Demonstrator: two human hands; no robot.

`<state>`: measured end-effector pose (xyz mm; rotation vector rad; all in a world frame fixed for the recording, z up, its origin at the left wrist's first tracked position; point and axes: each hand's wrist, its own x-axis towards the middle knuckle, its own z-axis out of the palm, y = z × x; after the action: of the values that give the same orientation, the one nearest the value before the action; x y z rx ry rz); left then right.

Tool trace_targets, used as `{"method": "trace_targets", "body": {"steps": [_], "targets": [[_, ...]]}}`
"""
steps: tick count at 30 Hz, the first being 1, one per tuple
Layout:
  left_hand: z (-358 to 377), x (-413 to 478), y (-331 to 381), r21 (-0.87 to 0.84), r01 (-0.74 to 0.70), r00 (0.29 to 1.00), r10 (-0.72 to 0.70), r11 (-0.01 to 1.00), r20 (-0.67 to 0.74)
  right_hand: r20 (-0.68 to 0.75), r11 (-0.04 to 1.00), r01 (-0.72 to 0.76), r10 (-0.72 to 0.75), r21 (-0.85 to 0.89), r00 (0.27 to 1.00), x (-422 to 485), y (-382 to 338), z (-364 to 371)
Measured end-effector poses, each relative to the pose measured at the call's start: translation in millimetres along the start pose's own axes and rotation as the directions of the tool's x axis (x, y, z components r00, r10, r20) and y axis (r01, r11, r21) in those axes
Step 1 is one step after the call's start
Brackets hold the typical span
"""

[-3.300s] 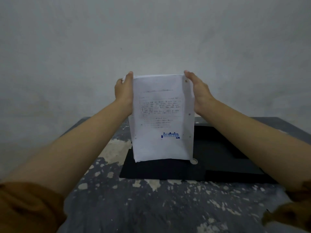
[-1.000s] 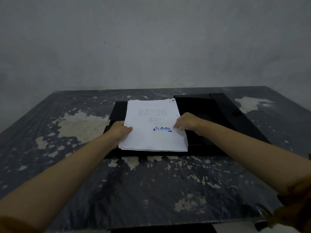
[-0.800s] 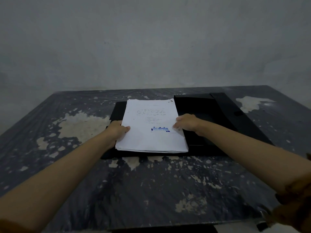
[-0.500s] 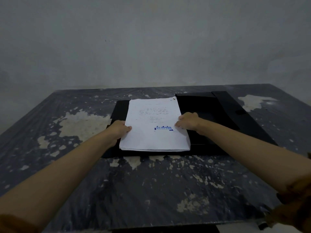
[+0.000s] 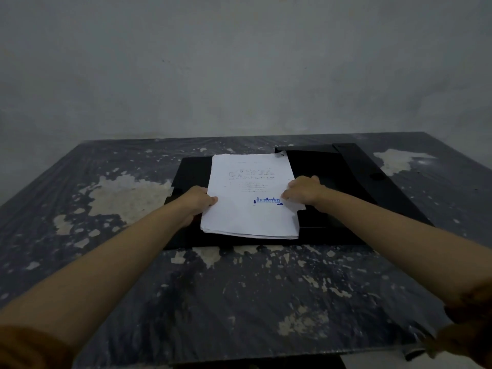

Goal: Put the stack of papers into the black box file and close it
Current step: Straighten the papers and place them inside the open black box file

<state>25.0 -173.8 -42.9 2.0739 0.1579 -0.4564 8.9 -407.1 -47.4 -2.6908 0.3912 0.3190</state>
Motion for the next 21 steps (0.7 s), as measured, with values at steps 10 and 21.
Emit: {"method": "trace_targets", "body": {"steps": [10,21], "targets": [[39.0,-2.3,23.8,-0.027,-0.038,0.993,0.041,0.999,0.110,-0.050,0.994,-0.077,0.073,-0.078,0.996,-3.4,26.0,-10.8],[62.2,0.8,33.2,0.050,-0.091,0.996,0.090,0.995,0.025,-0.352,0.903,-0.020,-0.147,-0.430,0.924,-3.9,103.4,-42.3]]}}
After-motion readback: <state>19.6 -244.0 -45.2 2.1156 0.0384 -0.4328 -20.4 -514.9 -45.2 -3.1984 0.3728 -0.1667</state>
